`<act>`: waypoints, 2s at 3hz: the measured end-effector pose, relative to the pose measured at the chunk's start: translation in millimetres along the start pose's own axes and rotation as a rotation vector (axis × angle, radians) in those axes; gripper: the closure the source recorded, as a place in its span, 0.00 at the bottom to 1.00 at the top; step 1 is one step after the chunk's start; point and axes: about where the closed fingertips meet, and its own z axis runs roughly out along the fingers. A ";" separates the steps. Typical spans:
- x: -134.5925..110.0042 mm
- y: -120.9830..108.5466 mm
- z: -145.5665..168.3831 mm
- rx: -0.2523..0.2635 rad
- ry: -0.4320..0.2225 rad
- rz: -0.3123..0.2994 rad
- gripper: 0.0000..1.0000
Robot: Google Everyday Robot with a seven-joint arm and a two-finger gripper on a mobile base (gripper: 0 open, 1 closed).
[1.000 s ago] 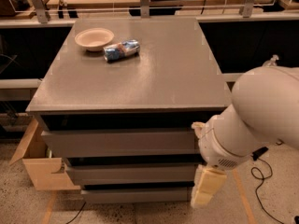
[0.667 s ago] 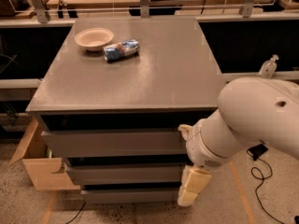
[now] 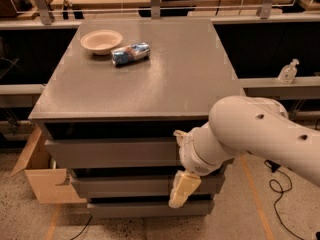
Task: Open top drawer
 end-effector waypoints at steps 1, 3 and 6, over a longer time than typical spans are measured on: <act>-4.5 -48.5 54.6 0.038 -0.018 0.021 0.00; 16.0 -62.2 40.1 0.075 0.028 0.015 0.00; 78.6 -69.9 41.8 0.048 0.116 0.106 0.00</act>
Offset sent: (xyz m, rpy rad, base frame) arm 0.0918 0.0244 -0.0584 0.0248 -0.0344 -0.0566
